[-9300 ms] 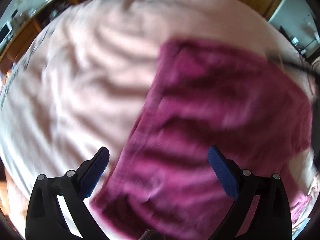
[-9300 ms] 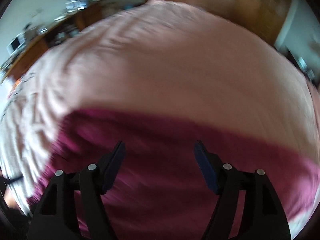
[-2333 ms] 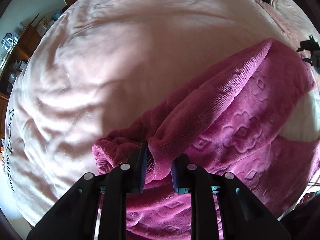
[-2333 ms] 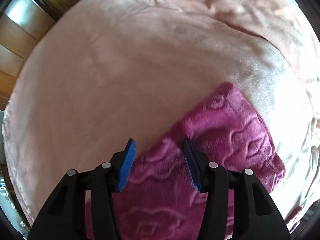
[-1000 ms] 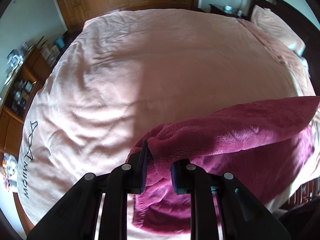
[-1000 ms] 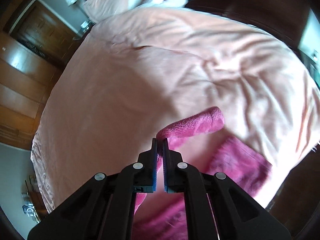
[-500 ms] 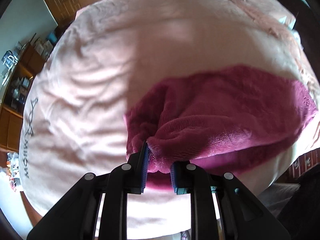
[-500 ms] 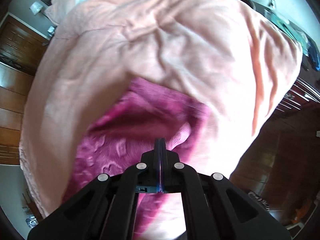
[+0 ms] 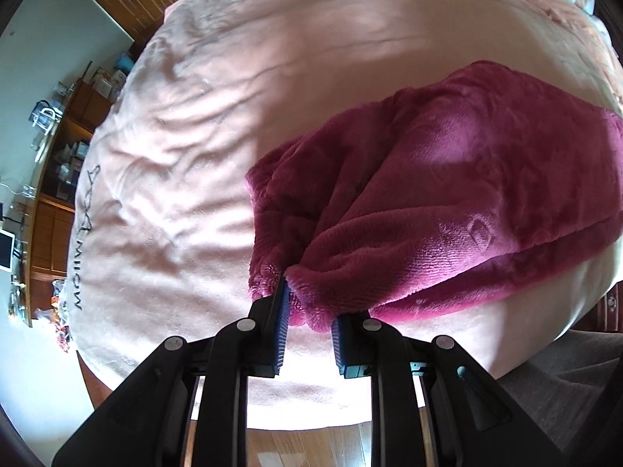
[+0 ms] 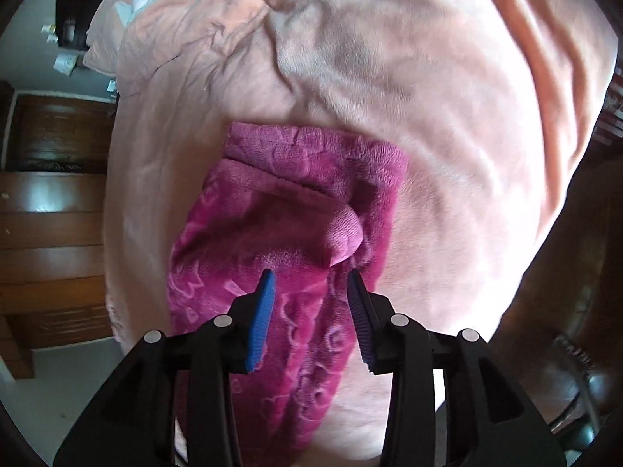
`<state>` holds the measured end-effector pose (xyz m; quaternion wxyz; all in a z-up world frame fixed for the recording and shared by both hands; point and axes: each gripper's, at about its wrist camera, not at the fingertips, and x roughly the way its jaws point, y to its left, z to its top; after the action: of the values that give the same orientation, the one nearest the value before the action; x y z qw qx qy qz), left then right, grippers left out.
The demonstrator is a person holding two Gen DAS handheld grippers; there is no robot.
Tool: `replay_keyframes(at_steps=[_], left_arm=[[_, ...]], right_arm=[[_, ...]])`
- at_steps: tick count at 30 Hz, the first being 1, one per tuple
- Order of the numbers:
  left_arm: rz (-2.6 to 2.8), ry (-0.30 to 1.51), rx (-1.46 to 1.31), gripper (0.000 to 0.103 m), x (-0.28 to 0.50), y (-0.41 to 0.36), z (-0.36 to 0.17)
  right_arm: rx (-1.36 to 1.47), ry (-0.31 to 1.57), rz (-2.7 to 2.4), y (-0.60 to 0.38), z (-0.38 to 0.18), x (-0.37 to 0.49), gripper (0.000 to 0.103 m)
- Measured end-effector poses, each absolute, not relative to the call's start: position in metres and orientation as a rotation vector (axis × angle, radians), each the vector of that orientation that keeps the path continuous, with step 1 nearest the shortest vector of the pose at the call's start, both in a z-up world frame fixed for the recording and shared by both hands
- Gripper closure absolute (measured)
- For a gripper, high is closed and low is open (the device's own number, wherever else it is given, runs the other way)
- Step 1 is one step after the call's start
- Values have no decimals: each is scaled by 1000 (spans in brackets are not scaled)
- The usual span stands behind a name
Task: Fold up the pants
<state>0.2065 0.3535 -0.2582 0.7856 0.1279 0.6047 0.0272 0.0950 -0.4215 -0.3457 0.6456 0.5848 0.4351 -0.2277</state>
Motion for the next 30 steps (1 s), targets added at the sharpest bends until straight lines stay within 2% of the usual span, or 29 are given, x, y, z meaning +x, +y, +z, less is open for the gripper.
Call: replay_keyframes(at_steps=[9, 10, 11, 14, 19, 22, 30], left_arm=[[106, 1286, 281, 84, 208, 340, -246], [111, 1284, 278, 84, 206, 339, -245], [115, 1282, 277, 84, 207, 338, -245], [127, 1275, 282, 84, 208, 337, -242], [146, 1261, 280, 84, 206, 339, -238], [151, 1276, 304, 84, 199, 337, -247], [157, 1397, 430, 83, 187, 321, -312]], right_arm=[[1422, 964, -461, -428, -383, 116, 65], [1402, 960, -469, -430, -383, 120, 70], [1381, 954, -463, -432, -381, 124, 86], [1269, 972, -446, -438, -360, 138, 91], [1066, 912, -391, -441, -302, 144, 91], [1016, 903, -421, -449, -290, 134, 91], [925, 1104, -496, -455, -365, 114, 87]])
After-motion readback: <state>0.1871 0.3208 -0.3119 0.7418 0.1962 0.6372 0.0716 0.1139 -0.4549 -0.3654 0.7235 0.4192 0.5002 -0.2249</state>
